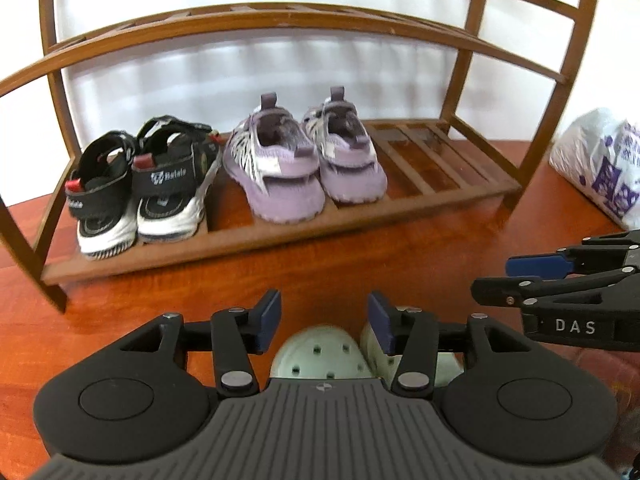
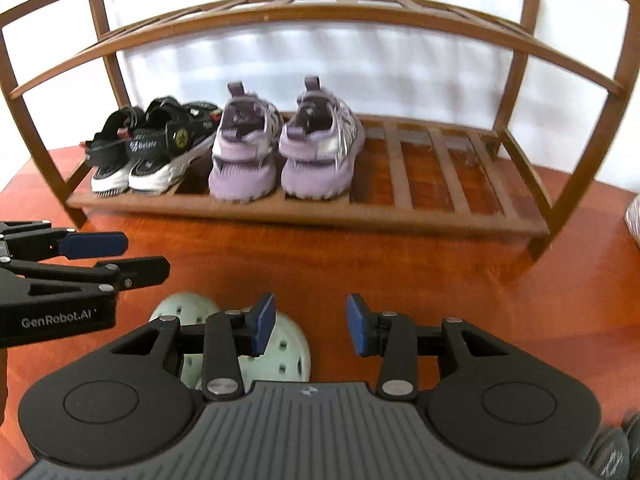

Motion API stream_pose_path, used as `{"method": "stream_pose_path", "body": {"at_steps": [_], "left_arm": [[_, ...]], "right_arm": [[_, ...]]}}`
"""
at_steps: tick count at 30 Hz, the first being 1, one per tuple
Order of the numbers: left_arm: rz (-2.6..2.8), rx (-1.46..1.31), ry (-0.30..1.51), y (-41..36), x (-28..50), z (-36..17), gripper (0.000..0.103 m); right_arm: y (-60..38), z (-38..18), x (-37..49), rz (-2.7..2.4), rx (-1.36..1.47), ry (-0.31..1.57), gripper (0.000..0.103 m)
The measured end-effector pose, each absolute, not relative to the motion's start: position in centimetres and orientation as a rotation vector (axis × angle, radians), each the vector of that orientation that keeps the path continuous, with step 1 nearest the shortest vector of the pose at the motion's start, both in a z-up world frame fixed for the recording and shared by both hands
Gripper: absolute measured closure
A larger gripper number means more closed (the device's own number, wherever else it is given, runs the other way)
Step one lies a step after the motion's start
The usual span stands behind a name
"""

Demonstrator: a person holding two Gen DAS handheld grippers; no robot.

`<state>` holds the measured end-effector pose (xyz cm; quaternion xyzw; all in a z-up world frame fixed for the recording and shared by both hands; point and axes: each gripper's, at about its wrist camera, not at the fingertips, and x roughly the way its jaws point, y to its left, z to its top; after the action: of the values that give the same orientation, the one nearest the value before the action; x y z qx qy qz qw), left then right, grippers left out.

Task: Organize scattered shoes
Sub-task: 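Withdraw both tools and move them down toward the mint-green clogs, then grasp one mint-green clog with the left tool while the right tool grasps the other, then lift both clogs and carry them onto the lower shelf beside the sneakers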

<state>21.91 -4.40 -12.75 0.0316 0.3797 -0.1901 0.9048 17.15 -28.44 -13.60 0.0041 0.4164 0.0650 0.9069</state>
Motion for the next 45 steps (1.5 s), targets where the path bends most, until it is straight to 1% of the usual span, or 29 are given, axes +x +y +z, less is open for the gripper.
{"method": "stream_pose_path", "body": {"at_steps": [11, 22, 24, 25, 26, 28, 30, 31, 33, 41, 45], "left_arm": [[-0.375, 0.083, 0.861, -3.2, 18.9, -15.6, 0.052], [-0.354, 0.12, 0.925, -3.9, 18.9, -19.1, 0.052], [-0.349, 0.121, 0.93, -4.3, 19.3, -19.5, 0.054], [-0.348, 0.12, 0.931, -4.4, 19.4, -19.6, 0.055], [-0.347, 0.118, 0.931, -4.5, 19.5, -19.6, 0.059], [-0.34, 0.119, 0.927, -4.7, 19.6, -19.8, 0.064], [-0.321, 0.12, 0.916, -4.8, 19.7, -19.8, 0.075], [-0.315, 0.114, 0.915, -4.7, 19.8, -19.8, 0.075], [-0.305, 0.102, 0.915, -4.6, 20.0, -19.7, 0.078], [-0.308, 0.076, 0.896, -5.7, 21.1, -17.9, 0.079], [-0.325, 0.054, 0.874, -7.2, 22.0, -16.6, 0.08]], "right_arm": [[-27.2, -17.2, 13.4, 0.164, 0.014, 0.95, 0.057], [-26.6, -20.0, 14.4, 0.169, 0.007, 0.998, 0.057], [-26.7, -20.4, 14.9, 0.166, 0.015, 1.001, 0.058], [-26.7, -20.6, 15.2, 0.164, 0.019, 1.003, 0.06], [-26.8, -20.7, 15.3, 0.166, 0.02, 1.003, 0.063], [-26.8, -20.9, 15.5, 0.175, 0.026, 1.005, 0.067], [-26.8, -21.1, 15.7, 0.192, 0.029, 1.012, 0.078], [-26.8, -21.2, 15.7, 0.19, 0.03, 1.012, 0.08], [-26.8, -21.1, 15.8, 0.183, 0.035, 1.007, 0.082], [-28.5, -19.0, 15.9, 0.161, 0.064, 0.962, 0.088], [-29.7, -17.9, 16.2, 0.144, 0.076, 0.937, 0.089]]}}
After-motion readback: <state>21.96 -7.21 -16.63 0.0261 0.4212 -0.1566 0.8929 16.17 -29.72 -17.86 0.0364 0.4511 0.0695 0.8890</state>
